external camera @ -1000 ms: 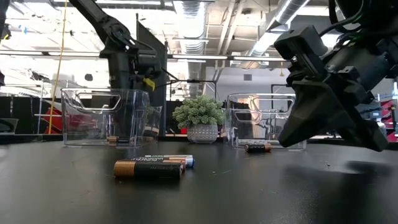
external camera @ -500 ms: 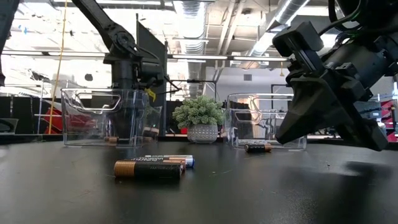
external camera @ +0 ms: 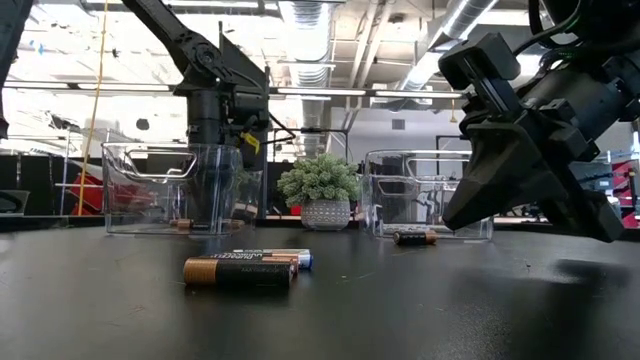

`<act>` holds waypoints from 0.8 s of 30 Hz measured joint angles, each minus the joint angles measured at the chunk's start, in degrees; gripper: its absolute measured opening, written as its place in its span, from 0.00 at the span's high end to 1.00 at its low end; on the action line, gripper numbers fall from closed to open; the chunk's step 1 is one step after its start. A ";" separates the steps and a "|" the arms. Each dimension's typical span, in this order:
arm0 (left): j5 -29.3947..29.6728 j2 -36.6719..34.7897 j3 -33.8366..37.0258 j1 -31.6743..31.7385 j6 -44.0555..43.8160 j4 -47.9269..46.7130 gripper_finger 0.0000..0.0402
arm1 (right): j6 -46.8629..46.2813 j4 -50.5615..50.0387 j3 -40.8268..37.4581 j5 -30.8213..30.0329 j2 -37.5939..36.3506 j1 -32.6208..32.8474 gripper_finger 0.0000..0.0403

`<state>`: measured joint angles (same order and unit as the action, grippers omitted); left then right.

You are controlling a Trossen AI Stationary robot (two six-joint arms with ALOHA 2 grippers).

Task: Sort batteries
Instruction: Put the black-brown battery into the left transparent bin

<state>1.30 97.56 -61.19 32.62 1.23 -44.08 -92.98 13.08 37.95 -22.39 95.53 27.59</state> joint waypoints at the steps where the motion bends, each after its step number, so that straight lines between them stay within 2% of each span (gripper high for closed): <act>1: 0.00 0.00 -0.50 0.00 -0.04 -1.02 0.39 | 0.10 -0.01 0.00 0.00 0.00 0.00 0.95; 10: -0.24 -2.49 -3.48 -0.37 -4.37 -11.12 0.39 | 3.22 -0.20 0.00 0.00 0.00 0.00 0.95; 15: -1.23 -11.22 -2.75 -2.89 -8.73 -9.93 0.39 | 4.61 -0.59 0.00 0.01 0.00 0.00 0.95; 24: -0.86 -29.06 -2.71 -10.76 -20.23 -0.84 0.39 | 7.33 -0.57 0.00 1.41 0.00 0.15 0.95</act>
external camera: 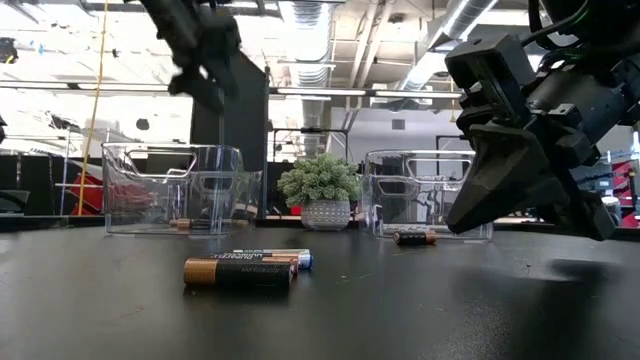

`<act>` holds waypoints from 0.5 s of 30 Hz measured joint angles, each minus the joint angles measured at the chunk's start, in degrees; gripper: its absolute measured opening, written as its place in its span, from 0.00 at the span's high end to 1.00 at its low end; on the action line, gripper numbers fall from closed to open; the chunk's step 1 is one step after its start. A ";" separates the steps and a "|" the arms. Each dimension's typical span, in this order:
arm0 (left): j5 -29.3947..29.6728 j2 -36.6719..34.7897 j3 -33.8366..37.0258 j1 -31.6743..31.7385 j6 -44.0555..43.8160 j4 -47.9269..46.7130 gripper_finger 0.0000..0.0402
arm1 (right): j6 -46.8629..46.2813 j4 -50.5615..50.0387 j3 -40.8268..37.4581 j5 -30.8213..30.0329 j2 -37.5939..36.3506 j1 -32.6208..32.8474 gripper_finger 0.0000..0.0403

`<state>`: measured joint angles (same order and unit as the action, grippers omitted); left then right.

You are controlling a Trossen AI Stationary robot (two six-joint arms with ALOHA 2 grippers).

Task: Sort batteries
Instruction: Put the black-brown battery into the left transparent bin

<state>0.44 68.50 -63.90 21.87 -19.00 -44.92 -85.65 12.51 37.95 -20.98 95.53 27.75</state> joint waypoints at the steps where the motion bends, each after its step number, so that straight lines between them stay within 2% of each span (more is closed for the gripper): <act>1: 0.03 -1.27 0.00 -1.09 -1.76 0.66 0.39 | 1.17 0.02 0.00 1.03 0.00 0.00 0.95; 7: 3.71 -3.98 0.00 -9.27 -11.63 5.02 0.39 | 6.72 -0.01 0.00 7.51 0.00 0.02 0.95; 10: 6.43 -2.13 0.00 -14.57 -15.42 5.52 0.39 | 7.92 -0.36 0.00 7.86 0.00 0.45 0.95; 15: 15.03 3.58 0.02 -23.57 -22.18 5.37 0.39 | 6.30 -3.58 0.00 7.85 0.00 2.88 0.95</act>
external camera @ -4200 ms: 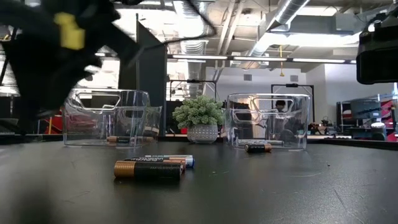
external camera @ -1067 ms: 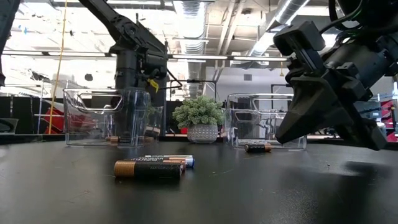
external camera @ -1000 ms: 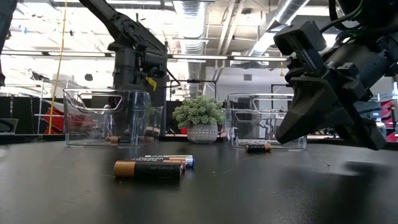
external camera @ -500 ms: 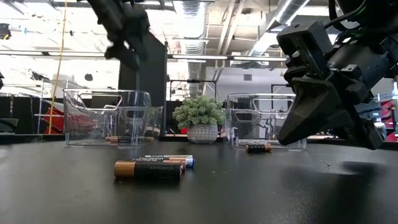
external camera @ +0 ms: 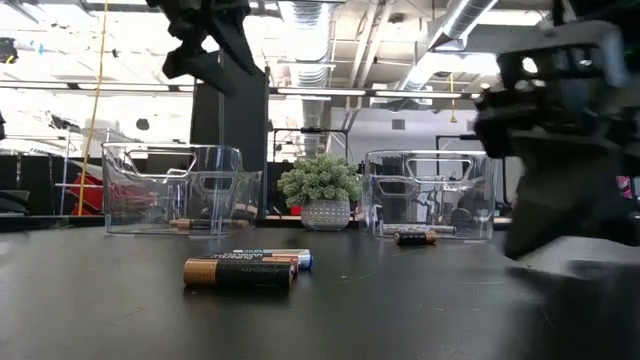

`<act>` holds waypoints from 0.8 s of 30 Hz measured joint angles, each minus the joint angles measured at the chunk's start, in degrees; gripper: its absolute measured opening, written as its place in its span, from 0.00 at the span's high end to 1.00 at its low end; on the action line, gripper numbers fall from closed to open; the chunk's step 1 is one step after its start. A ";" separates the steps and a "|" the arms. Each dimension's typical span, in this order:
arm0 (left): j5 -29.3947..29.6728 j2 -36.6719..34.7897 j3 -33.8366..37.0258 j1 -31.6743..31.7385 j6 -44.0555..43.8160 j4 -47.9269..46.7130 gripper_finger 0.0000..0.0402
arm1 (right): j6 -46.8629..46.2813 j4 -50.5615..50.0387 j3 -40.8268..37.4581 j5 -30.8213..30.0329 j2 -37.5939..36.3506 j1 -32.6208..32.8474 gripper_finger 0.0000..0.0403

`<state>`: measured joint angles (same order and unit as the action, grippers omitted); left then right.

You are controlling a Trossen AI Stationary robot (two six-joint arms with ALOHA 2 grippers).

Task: Sort batteries
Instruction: Put the black-brown battery into the left transparent bin

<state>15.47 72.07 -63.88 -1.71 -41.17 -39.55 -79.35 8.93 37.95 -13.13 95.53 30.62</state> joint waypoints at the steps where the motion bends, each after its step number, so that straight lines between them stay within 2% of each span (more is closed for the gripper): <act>1: 1.45 1.09 0.01 -1.52 -1.58 0.13 0.39 | -0.62 -1.06 0.00 -0.02 0.00 0.80 0.95; 5: 5.69 5.16 0.01 -6.58 -9.17 0.62 0.39 | -4.49 -3.73 0.09 -1.10 -0.11 4.55 0.95; 12: 6.37 10.78 0.01 -12.75 -19.18 1.20 0.39 | -6.35 -6.82 -0.04 -2.89 -2.88 10.40 0.95; 24: 9.04 17.20 0.01 -22.89 -35.49 3.29 0.39 | -9.25 -26.15 -0.04 -4.85 -14.01 16.09 0.95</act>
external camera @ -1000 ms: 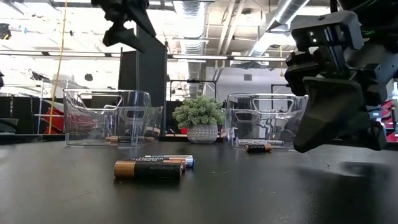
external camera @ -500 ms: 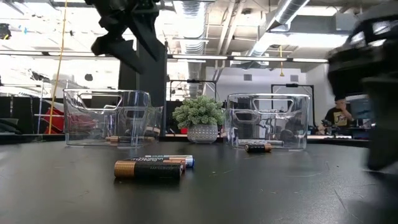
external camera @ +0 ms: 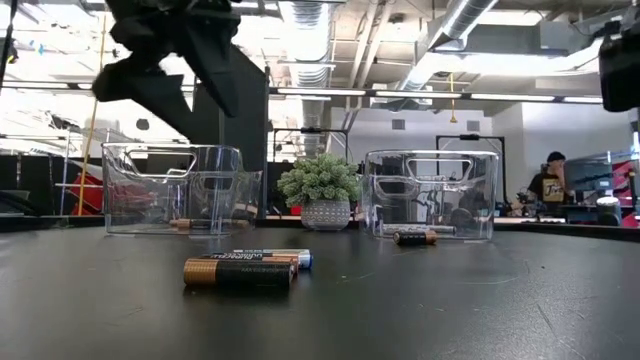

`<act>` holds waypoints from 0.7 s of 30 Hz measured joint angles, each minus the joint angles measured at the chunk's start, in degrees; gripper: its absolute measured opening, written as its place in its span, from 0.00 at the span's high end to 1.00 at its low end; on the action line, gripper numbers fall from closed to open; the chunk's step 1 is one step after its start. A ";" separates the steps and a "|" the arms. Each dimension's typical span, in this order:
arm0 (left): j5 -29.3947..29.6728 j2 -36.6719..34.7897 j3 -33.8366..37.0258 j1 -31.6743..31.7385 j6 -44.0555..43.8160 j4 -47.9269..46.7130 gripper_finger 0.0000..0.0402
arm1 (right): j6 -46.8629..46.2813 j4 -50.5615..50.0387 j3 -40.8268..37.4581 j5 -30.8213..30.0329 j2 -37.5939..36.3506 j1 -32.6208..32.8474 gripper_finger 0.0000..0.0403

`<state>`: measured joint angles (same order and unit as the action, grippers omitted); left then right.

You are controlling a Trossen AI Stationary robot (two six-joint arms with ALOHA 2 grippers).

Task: Sort batteries
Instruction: Put the black-brown battery into the left transparent bin

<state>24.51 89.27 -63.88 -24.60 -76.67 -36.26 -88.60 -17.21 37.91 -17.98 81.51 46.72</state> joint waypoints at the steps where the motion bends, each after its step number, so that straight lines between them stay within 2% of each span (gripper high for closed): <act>1: 0.04 0.50 0.00 -0.58 -1.08 0.24 0.39 | -0.07 -0.48 0.00 0.00 -0.43 0.16 0.95; 6: 0.14 1.95 0.02 -3.45 -6.30 0.54 0.39 | -1.16 -0.75 0.00 -0.20 -0.45 0.01 0.95; 11: 0.76 1.86 0.02 -5.97 -8.04 0.84 0.39 | -1.25 0.30 0.01 -0.24 2.95 -0.80 0.92; 16: 3.49 1.86 0.02 -7.68 -8.87 0.91 0.39 | -3.08 1.79 0.17 0.32 7.17 -0.76 0.79; 21: 4.37 1.86 0.02 -7.90 -8.26 0.85 0.39 | -2.55 3.96 0.25 0.70 8.45 -0.68 0.59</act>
<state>28.88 91.12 -63.86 -32.50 -84.92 -35.41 -91.14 -13.26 38.16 -17.27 89.96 46.04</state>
